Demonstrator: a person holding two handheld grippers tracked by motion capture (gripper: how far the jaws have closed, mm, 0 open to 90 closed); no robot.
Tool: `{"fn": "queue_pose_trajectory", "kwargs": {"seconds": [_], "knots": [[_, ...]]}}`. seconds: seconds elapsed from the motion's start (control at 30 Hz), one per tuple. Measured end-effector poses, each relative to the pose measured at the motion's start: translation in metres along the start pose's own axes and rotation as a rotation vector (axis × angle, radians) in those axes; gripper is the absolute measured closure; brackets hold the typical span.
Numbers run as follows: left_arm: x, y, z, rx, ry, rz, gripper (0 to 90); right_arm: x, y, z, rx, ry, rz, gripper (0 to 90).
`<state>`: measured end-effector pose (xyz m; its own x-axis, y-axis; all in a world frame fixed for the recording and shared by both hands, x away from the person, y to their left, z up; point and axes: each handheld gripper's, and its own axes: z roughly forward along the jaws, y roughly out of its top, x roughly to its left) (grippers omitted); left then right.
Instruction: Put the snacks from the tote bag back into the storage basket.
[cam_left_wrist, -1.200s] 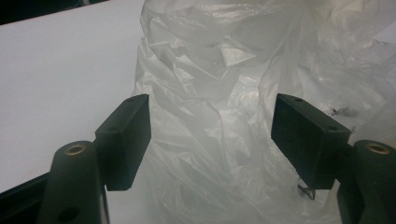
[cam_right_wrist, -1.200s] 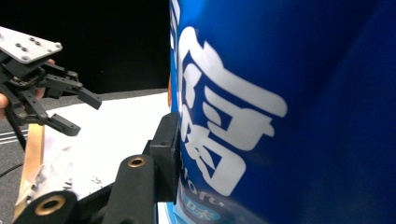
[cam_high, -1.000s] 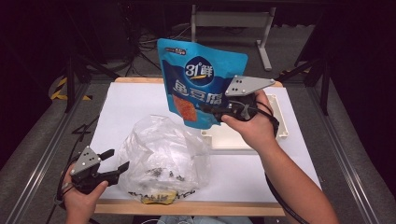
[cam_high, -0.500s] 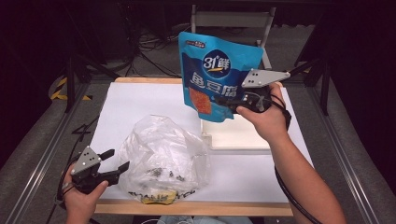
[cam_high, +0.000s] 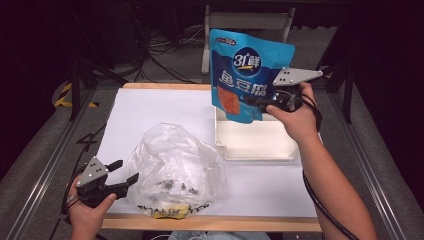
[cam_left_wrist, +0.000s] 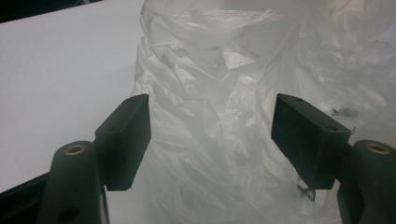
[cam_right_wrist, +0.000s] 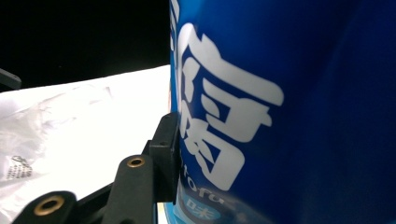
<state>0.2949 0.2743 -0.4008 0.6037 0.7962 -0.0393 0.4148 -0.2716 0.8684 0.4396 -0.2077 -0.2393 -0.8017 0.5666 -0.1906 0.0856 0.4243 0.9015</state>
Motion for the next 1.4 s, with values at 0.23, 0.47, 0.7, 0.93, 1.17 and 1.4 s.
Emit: {"fn": "queue_pose_trajectory", "kwargs": {"seconds": [0.23,0.47,0.7,0.93,1.17,1.4], "knots": [[0.0,0.0,0.0,0.003,0.0,0.001,29.7,-0.017,-0.012,0.001,0.005,-0.018,0.021,56.6],[0.0,0.0,0.001,0.004,-0.001,0.0,29.8,-0.031,-0.034,0.007,0.026,-0.032,0.05,56.6],[0.0,0.0,0.001,0.007,0.001,0.0,29.7,-0.036,-0.054,0.014,0.023,-0.041,0.06,56.6],[0.0,0.0,0.002,0.013,-0.001,0.003,29.7,-0.039,-0.073,0.025,0.062,-0.043,0.068,56.6],[0.0,-0.001,0.001,0.01,0.002,-0.001,29.7,-0.043,-0.09,0.036,0.075,-0.05,0.086,56.8],[0.0,-0.001,0.001,0.009,0.003,-0.001,29.6,-0.046,-0.104,0.044,0.088,-0.056,0.106,56.8]]}}
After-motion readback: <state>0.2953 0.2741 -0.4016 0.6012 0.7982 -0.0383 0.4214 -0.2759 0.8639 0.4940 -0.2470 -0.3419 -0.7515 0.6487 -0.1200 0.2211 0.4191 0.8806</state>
